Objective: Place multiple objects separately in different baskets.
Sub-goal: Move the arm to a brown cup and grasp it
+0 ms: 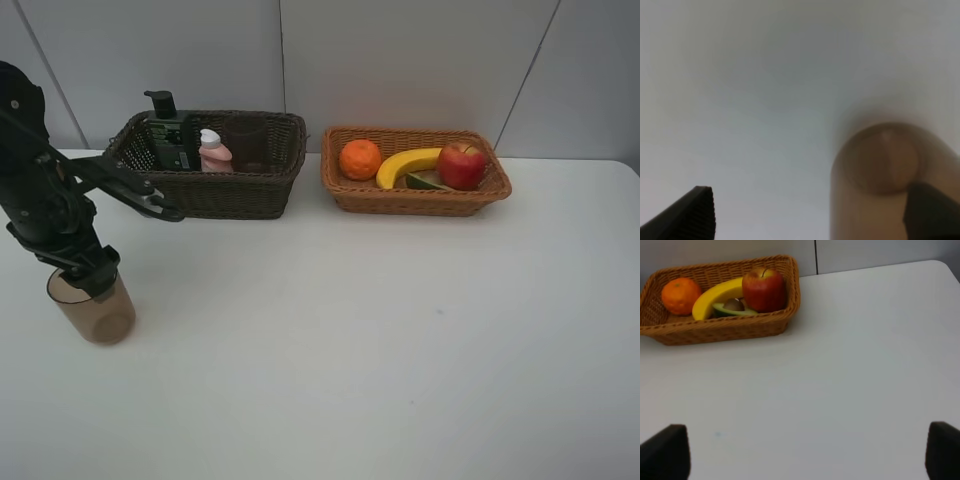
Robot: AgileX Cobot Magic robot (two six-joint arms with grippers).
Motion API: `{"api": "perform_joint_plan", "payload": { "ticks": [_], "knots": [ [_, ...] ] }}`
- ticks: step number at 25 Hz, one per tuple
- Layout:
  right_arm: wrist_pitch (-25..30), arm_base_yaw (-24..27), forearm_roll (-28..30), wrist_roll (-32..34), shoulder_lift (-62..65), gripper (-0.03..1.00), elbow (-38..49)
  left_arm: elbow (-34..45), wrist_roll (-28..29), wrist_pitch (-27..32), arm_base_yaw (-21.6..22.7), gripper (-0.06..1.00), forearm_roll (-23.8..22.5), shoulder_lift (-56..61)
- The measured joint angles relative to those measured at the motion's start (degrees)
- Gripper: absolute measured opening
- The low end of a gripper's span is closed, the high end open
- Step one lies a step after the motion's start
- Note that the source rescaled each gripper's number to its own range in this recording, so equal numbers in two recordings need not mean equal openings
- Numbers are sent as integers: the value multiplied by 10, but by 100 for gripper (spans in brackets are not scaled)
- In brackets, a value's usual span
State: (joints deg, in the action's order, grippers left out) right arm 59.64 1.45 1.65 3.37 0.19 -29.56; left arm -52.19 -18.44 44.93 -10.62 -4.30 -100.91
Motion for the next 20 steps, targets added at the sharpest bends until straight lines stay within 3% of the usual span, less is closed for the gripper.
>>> {"api": "perform_joint_plan", "payload": {
  "ticks": [4,7,17,20],
  "knots": [
    [0,0,0,0,0,100,0,0,0,2,0,99,0,0],
    [0,0,0,0,0,100,0,0,0,2,0,91,0,0],
    [0,0,0,0,0,100,0,0,0,2,0,16,0,0],
    [0,0,0,0,0,100,0,0,0,5,0,1,5,0]
  ]
}}
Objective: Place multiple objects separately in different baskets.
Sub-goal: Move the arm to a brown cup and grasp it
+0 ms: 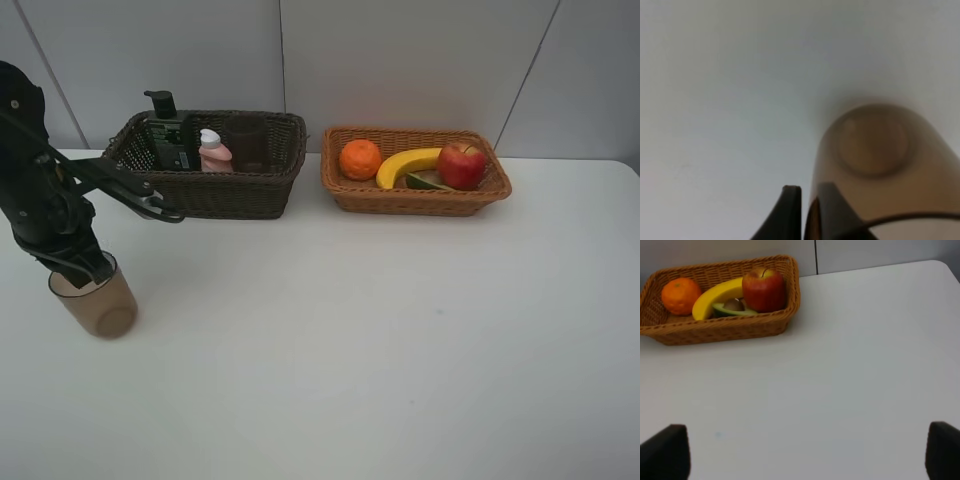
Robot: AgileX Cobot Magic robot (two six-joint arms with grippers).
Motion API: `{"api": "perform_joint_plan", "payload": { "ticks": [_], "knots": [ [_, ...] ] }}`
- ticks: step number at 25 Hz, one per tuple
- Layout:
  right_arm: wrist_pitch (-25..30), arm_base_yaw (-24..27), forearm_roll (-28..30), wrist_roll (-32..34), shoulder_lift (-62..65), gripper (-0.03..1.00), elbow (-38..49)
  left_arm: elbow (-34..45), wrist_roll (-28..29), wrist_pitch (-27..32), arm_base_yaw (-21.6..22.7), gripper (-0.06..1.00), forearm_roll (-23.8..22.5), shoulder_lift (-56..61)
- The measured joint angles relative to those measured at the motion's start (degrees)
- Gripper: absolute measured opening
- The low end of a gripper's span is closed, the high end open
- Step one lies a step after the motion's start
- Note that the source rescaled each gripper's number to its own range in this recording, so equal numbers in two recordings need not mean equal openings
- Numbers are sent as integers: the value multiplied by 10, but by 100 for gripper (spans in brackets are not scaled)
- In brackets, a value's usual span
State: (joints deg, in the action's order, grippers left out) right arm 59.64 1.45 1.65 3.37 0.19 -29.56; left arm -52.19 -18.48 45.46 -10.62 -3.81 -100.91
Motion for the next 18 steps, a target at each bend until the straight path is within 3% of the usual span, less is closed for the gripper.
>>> {"api": "perform_joint_plan", "payload": {
  "ticks": [18],
  "knots": [
    [0,0,0,0,0,100,0,-1,0,15,0,0,0,0]
  ]
}}
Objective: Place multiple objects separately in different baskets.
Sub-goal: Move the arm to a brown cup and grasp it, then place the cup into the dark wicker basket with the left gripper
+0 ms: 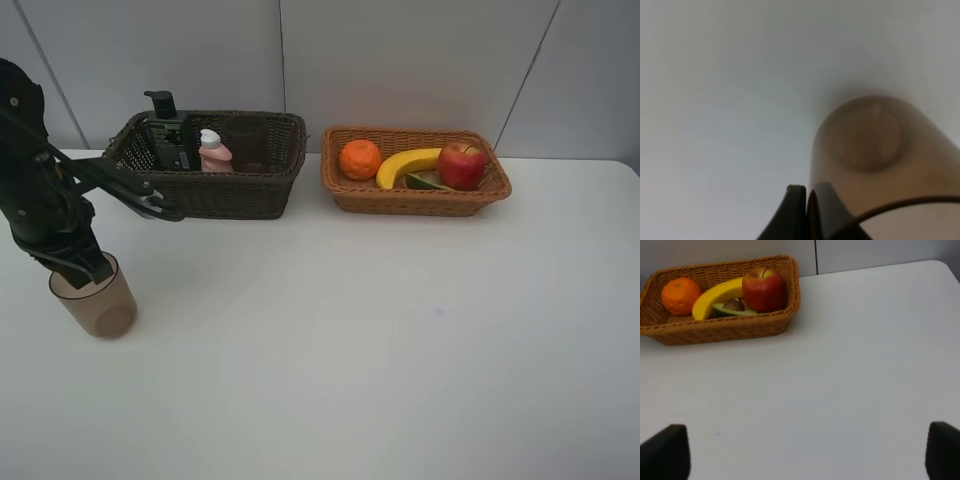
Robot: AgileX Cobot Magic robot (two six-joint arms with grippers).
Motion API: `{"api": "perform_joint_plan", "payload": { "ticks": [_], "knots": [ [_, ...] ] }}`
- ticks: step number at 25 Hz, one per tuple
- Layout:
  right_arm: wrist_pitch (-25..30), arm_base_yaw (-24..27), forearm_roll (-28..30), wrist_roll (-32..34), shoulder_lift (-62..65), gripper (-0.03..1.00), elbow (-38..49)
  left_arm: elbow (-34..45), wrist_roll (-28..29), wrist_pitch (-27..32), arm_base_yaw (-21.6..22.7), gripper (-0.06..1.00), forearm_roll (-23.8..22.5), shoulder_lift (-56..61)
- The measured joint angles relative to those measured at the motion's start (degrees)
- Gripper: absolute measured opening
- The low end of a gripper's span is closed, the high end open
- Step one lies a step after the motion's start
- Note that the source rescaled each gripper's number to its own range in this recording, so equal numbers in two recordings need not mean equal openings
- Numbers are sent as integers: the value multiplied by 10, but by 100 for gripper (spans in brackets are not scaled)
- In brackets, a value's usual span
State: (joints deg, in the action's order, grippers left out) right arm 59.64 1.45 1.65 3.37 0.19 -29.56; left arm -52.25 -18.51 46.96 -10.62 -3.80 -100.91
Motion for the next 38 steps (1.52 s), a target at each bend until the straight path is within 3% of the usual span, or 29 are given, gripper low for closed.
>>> {"api": "perform_joint_plan", "payload": {
  "ticks": [15,24,38],
  "knots": [
    [0,0,0,0,0,100,0,-63,1,117,0,0,-2,-1],
    [0,0,0,0,0,100,0,-173,32,216,0,0,9,-1],
    [0,0,0,0,0,100,0,-337,65,225,0,0,7,-2]
  ]
}}
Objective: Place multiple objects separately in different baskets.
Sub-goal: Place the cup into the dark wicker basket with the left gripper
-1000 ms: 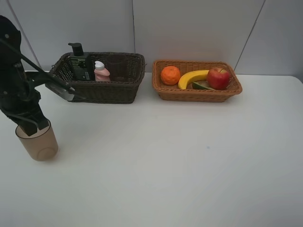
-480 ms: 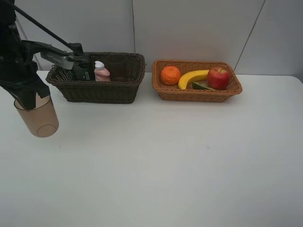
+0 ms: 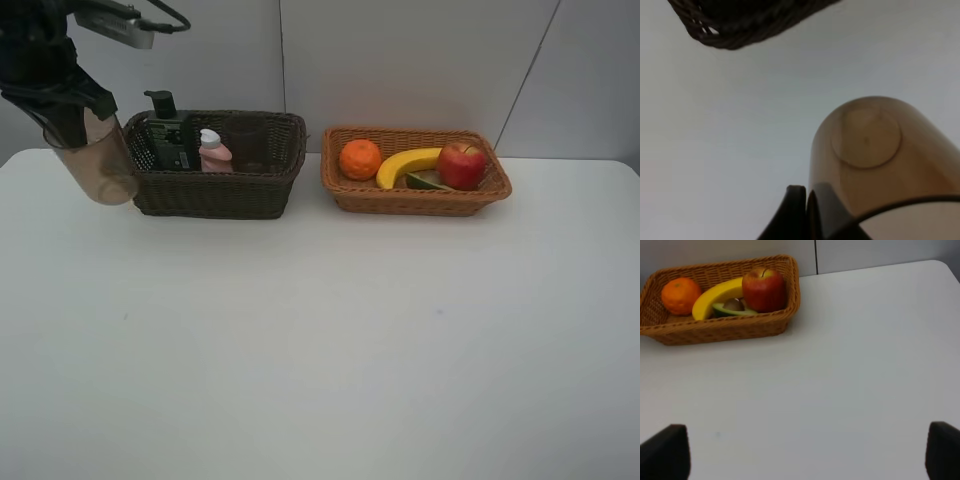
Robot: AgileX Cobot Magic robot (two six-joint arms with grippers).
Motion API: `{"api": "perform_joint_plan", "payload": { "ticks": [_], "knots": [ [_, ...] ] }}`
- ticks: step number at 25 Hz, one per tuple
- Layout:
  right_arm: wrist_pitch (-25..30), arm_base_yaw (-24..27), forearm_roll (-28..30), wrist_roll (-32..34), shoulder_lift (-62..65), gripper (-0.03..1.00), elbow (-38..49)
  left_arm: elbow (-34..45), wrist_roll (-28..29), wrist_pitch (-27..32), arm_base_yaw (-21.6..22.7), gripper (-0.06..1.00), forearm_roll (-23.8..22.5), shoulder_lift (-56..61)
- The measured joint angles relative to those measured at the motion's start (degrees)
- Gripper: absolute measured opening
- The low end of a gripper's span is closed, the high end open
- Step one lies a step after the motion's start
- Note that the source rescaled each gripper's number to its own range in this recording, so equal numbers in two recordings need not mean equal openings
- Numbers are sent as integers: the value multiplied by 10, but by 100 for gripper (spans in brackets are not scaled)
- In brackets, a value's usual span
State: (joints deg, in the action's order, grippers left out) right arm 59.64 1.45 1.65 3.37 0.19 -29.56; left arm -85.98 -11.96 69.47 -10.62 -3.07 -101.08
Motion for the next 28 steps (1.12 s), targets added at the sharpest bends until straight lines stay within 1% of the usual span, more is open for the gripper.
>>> {"api": "perform_joint_plan", "payload": {
  "ticks": [4,7,16,24,28],
  "knots": [
    [0,0,0,0,0,100,0,-39,0,1,0,0,-7,0],
    [0,0,0,0,0,100,0,-45,0,-12,0,0,-13,0],
    [0,0,0,0,0,100,0,-45,0,-131,0,0,-86,-32],
    [0,0,0,0,0,100,0,-45,0,-242,0,0,-94,-101],
    [0,0,0,0,0,100,0,-45,0,-278,0,0,-92,-129]
  ]
}}
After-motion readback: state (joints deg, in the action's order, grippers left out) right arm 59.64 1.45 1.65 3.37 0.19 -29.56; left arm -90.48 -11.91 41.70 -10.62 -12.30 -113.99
